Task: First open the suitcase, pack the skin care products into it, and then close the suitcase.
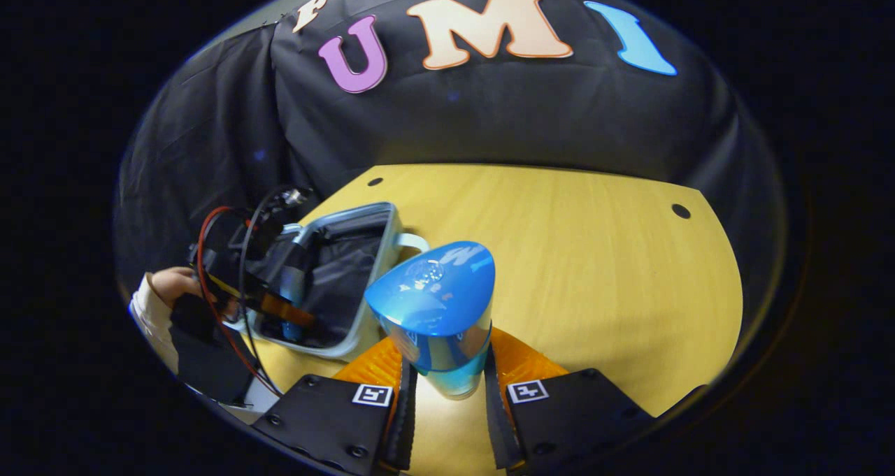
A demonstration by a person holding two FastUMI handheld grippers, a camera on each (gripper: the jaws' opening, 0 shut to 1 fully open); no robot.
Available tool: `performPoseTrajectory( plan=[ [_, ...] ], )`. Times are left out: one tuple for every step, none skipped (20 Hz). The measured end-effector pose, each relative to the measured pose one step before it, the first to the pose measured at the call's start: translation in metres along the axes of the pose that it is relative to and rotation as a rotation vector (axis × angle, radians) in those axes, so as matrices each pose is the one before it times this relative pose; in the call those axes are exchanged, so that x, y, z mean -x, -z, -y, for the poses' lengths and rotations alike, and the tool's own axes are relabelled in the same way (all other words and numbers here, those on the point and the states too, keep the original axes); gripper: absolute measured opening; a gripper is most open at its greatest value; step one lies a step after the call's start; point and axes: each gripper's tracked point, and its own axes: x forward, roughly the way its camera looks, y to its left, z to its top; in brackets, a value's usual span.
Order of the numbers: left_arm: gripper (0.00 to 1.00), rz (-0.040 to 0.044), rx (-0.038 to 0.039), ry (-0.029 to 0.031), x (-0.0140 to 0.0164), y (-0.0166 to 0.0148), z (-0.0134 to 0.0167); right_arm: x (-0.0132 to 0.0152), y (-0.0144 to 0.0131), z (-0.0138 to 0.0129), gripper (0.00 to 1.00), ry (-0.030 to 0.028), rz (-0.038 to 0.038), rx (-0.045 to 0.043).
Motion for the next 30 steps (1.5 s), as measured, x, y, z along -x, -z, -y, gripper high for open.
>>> performPoseTrajectory(
  plan=[
    [0.41,0.00185,0.00319,0.02140,0.00301,-0.00058,0.00466,-0.00454,-0.00779,-0.01600,0.42,-0.01870,0.00132,0.01415],
    [0.51,0.01185,0.00051,0.00964,0.00490,-0.00184,0.00237,-0.00580,-0.00745,-0.01572,0.42,-0.02312,0.00189,0.01380],
    [0.62,0.01271,-0.00754,-0.00418,0.00560,-0.00209,-0.00215,-0.00567,-0.00381,-0.01579,0.45,-0.02675,-0.00863,0.00604],
    [0.64,0.01498,-0.00329,-0.00198,0.00826,-0.00196,-0.00345,-0.00561,-0.00065,-0.01419,0.45,-0.02448,-0.01582,-0.00167],
    [0.69,0.02152,0.00727,0.00886,0.01074,-0.00184,-0.00085,-0.00647,0.00037,-0.01271,0.45,-0.02150,-0.02311,-0.00522],
    [0.69,0.01553,0.01380,0.01274,0.01132,-0.00175,-0.00217,-0.00619,0.00382,-0.01154,0.45,-0.01935,-0.02463,-0.00377],
    [0.64,0.02073,0.01272,0.00726,0.01052,-0.00247,-0.00627,-0.00742,0.00369,-0.00916,0.42,-0.01390,-0.02447,-0.00154],
    [0.64,0.01702,0.01705,0.01519,0.01001,-0.00277,-0.00547,-0.00709,0.00659,-0.00726,0.48,-0.00772,-0.02491,-0.00163],
    [0.64,0.01348,0.02363,0.01372,0.00966,-0.00144,-0.00531,-0.00867,0.00393,-0.00711,0.45,-0.00413,-0.01682,-0.00138],
    [0.63,0.01866,0.02113,0.00370,0.00983,-0.00402,-0.00819,-0.00926,0.00543,-0.00658,0.42,0.00092,-0.01619,-0.00476],
    [0.63,0.02332,0.01157,-0.02529,0.00903,-0.00473,-0.01413,-0.00978,0.00510,-0.00619,0.45,-0.00088,-0.01735,-0.00646],
    [0.62,0.01986,0.00985,-0.02006,0.00968,-0.00467,-0.01425,-0.00953,0.00576,-0.00581,0.45,0.00270,-0.01526,-0.00547],
    [0.65,0.02146,0.01584,-0.00950,0.00787,-0.00604,-0.01322,-0.00942,0.00397,-0.00442,0.42,0.00357,-0.01377,0.00302],
    [0.77,0.01506,0.02340,0.00673,0.00686,-0.00289,-0.01065,-0.00861,0.00447,-0.00296,0.42,0.01065,-0.01235,0.00491],
    [0.70,0.01616,0.02744,0.00511,0.00756,-0.00382,-0.00977,-0.00893,0.00275,-0.00205,0.45,0.01250,-0.01319,0.00595],
    [0.70,0.01398,0.02276,-0.00249,0.00736,-0.00332,-0.01265,-0.00666,0.00242,-0.00138,0.45,0.01170,-0.01098,0.00186],
    [0.70,0.01072,0.01852,-0.00847,0.00592,-0.00307,-0.01507,-0.00594,0.00153,-0.00082,0.45,0.01214,-0.01056,-0.00464],
    [0.75,0.01370,0.02016,-0.00862,0.00586,-0.00383,-0.01362,-0.00409,0.00139,-0.00120,0.45,0.01033,-0.00710,-0.00625],
    [0.75,0.01090,0.02298,-0.00875,0.00534,-0.00374,-0.01590,-0.00523,-0.00006,-0.00023,0.45,0.01097,-0.00338,-0.00573],
    [0.70,0.01034,0.02603,-0.00993,0.00401,-0.00479,-0.01583,-0.00348,0.00097,0.00106,0.42,0.01191,-0.00412,0.00104],
    [0.70,0.00847,0.02610,-0.01519,0.00098,-0.00338,-0.01670,-0.00250,-0.00035,0.00163,0.41,0.01297,-0.00122,0.00584],
    [0.70,0.00377,0.02363,-0.01519,0.00002,-0.00325,-0.01574,-0.00276,-0.00056,-0.00015,0.41,0.01069,0.00463,0.00241],
    [0.70,-0.00243,0.02042,-0.01352,0.00215,-0.00094,-0.01500,-0.00275,0.00066,-0.00047,0.45,0.00961,-0.00513,-0.00162],
    [0.75,0.00358,0.01852,-0.01071,0.00123,-0.00313,-0.01458,-0.00237,0.00121,0.00078,0.45,0.00764,-0.00235,-0.00183],
    [0.70,0.00089,0.01818,-0.00925,0.00036,-0.00305,-0.01318,-0.00209,0.00152,0.00033,0.41,0.00983,-0.00640,0.00171],
    [0.70,0.00356,0.02043,-0.01325,0.00474,-0.00512,-0.01617,-0.00119,0.00443,0.00168,0.45,0.01324,-0.00771,0.00283],
    [0.70,0.00755,0.01716,-0.01180,-0.00061,-0.00540,-0.01262,-0.00173,0.00363,0.00143,0.43,0.01426,-0.01126,0.00324],
    [0.70,0.00231,0.01209,-0.01148,-0.00094,-0.00522,-0.01379,0.00016,0.00269,-0.00012,0.47,0.00140,-0.00965,0.00320],
    [0.70,0.00565,0.01130,-0.00972,-0.00122,-0.00535,-0.01362,-0.00010,-0.00401,-0.00110,0.43,0.00270,0.01529,-0.00684],
    [0.70,0.00068,0.01035,-0.01158,-0.00173,-0.00471,-0.01249,0.00110,0.00046,0.00138,0.44,0.00207,0.00162,-0.00646]
  ],
)
